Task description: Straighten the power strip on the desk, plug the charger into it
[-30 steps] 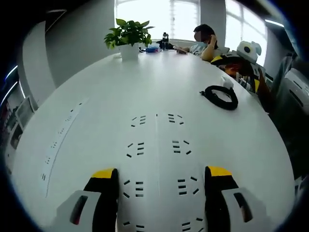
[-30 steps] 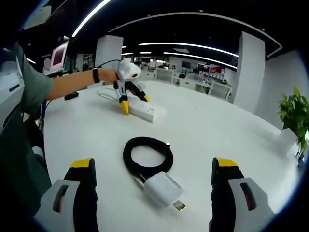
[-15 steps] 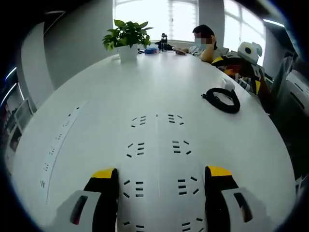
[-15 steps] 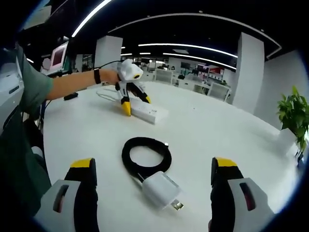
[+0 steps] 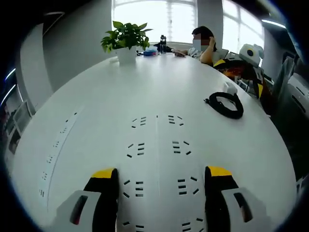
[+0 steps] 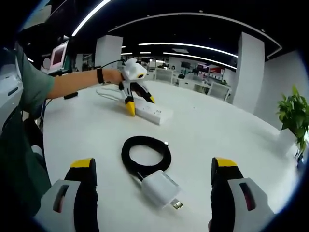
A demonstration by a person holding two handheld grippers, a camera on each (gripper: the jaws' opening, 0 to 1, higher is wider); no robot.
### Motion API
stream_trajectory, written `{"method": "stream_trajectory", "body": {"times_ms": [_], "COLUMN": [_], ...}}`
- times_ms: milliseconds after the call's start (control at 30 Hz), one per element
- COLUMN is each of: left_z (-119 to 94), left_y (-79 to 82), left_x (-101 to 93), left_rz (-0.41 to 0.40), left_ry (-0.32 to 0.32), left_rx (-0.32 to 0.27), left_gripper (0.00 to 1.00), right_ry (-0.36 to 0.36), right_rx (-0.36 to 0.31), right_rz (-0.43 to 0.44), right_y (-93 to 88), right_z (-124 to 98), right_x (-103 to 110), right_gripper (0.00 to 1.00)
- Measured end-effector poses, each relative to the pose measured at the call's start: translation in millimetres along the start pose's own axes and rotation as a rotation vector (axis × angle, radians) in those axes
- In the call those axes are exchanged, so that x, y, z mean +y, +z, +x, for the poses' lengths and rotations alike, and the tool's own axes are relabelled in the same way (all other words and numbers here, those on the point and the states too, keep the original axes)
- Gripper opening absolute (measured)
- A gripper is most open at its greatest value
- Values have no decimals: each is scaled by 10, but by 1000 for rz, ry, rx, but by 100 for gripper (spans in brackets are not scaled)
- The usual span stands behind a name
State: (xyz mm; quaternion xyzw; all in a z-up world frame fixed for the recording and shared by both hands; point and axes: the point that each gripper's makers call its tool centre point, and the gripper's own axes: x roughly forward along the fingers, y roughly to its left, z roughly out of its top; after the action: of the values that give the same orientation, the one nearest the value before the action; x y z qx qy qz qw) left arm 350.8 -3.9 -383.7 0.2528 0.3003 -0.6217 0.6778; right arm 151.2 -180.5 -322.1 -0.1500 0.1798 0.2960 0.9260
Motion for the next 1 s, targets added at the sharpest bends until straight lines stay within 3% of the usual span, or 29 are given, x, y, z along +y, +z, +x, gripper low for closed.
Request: {"method": "stream_trajectory", "body": {"times_ms": [400, 1000], "left_z": [47, 219], "left_y": [21, 204], "left_x": [-16, 9], "left_rz": [1, 18], "left_ry": [-1, -19], "left_rx": [8, -11], "left_gripper": [74, 74], "right_ry": [4, 2], "right_rx": [0, 2], "right_rz": [-5, 3], "right_y": [-3, -45], "right_z": [4, -27], "right_x": [2, -17], "right_gripper": [99, 99]}}
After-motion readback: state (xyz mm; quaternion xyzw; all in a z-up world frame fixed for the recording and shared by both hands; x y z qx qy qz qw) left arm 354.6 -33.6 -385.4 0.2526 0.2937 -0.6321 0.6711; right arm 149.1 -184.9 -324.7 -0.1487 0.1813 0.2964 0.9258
